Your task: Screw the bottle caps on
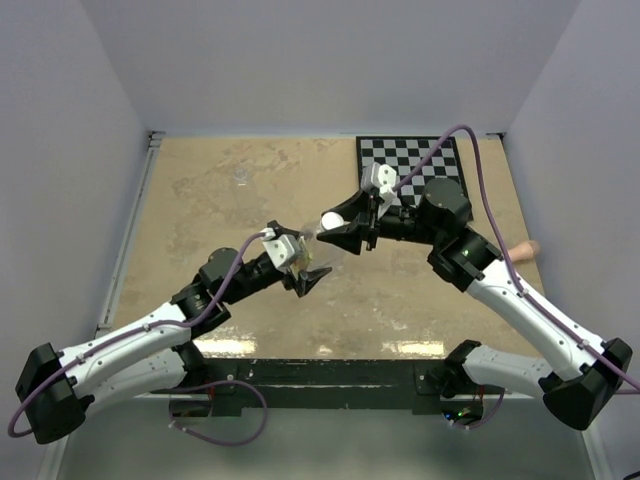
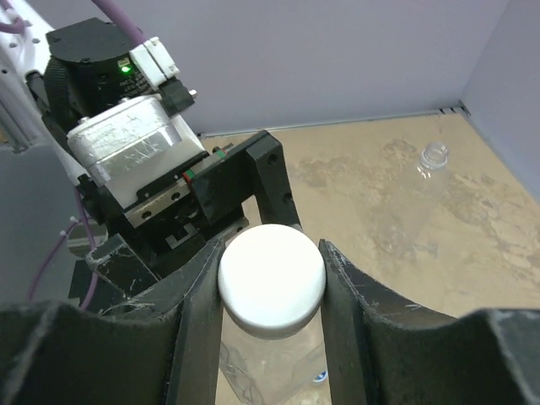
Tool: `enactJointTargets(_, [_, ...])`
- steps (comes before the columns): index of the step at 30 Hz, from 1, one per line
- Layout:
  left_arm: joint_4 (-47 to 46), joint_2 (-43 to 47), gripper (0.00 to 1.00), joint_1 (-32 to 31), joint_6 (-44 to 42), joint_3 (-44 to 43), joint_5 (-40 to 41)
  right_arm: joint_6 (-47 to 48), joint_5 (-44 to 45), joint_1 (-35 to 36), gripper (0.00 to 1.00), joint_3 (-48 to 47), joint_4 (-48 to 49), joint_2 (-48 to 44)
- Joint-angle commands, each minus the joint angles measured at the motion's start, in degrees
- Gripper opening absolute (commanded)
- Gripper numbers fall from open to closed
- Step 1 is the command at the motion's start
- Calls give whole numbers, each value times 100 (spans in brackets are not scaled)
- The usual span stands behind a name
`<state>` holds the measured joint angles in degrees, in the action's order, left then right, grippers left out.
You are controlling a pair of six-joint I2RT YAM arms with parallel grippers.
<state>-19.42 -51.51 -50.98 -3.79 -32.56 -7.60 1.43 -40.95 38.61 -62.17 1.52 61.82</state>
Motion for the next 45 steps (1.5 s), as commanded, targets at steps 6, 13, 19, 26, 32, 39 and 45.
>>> enactJointTargets(6, [385,782,86,659,792,109,1330,-291,2906,-143,0,56,-521,-179])
enactJointTargets(13, [931,1081,96,739,678,47,1735,-354,3533,-442,0,144,-671,-285])
enactJointTargets(19, [993,950,100,730,687,74,1253,-451,3242,-539,0,39,-539,-206])
enactJointTargets(26, [1449,1168,100,739,713,3,1690,-345,4382,-740,0,-172,-1205,-188])
enactJointTargets(32, [1792,1433,100,730,731,-14,2516,-626,5605,-1224,0,3,-1681,-232])
enactJointTargets(39, [2188,1661,100,739,494,-84,3149,-565,6951,-1566,0,328,-1743,-188])
enactJointTargets(45, [2250,1845,100,747,230,47,3642,-512,7224,-1979,0,618,-1374,-118])
